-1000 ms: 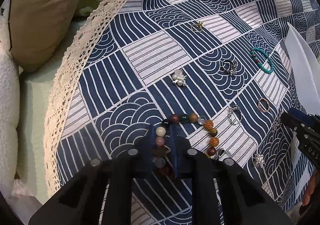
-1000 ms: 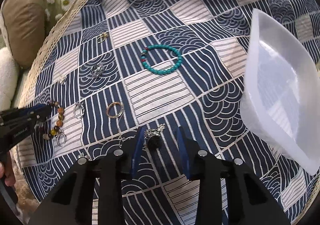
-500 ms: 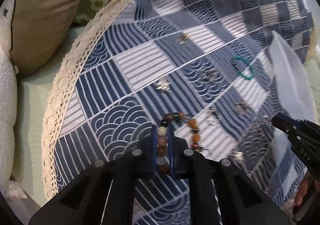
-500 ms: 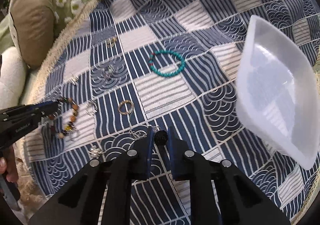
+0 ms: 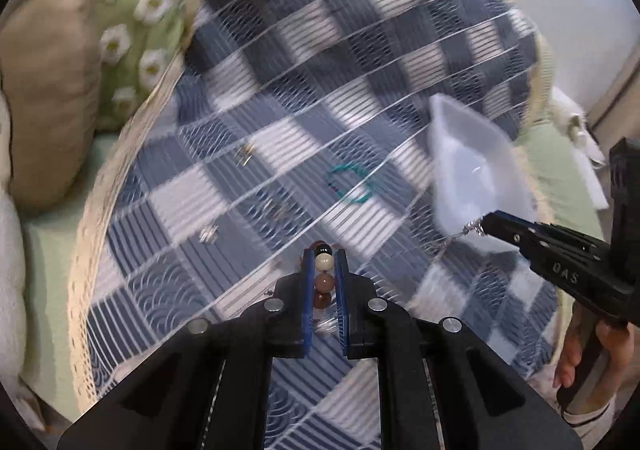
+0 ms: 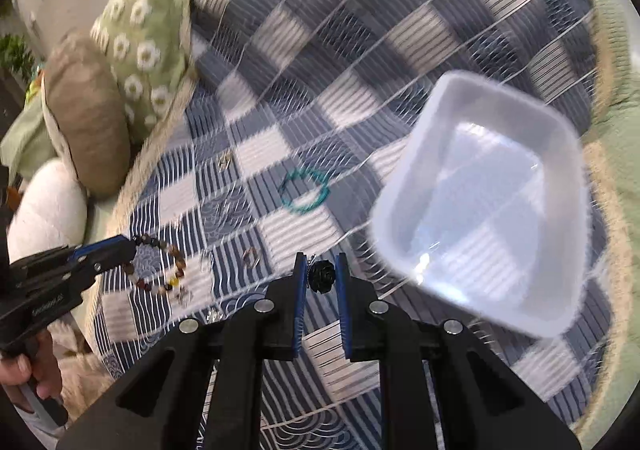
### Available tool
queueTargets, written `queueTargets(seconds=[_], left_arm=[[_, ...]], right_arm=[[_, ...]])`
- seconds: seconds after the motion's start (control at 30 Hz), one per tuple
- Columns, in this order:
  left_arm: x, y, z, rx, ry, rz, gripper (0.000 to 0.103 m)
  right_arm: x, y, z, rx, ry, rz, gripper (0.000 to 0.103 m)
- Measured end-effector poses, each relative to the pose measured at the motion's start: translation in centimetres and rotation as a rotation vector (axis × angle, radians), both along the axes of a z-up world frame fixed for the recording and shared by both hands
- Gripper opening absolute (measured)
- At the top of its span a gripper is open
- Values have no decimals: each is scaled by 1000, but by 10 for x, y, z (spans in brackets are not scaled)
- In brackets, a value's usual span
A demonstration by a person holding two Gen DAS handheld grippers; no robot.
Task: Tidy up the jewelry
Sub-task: 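Carry both items over the white tray and open both tools to drop them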
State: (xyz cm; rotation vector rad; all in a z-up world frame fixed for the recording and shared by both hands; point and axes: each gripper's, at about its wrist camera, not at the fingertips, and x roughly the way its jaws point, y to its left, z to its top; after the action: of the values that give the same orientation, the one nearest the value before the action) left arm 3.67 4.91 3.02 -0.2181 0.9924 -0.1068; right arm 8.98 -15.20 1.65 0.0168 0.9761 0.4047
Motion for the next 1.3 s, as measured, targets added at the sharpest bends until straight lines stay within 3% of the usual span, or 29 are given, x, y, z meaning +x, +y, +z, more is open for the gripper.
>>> queueTargets(seconds=[0.23,0.4,0.6,0.9,1.3], left_arm=[[28,-59,68,-31,-96,-99,9],[66,-106,77,-37,-87,-166,9],[108,-154,39,-118,6,-219,9],[145,-209,-40,-50,140,-226,9],[157,-221,-86,9,203,-245,10]], right_arm=[[10,-55,71,40,-139,-102,15],[27,-84,74,14,-145,-154,15],[52,-109,24,-13,-37,-190,15],[73,-128,-44,-47,108,-220,15],[84,-129,-83,-81,192,-206,15]])
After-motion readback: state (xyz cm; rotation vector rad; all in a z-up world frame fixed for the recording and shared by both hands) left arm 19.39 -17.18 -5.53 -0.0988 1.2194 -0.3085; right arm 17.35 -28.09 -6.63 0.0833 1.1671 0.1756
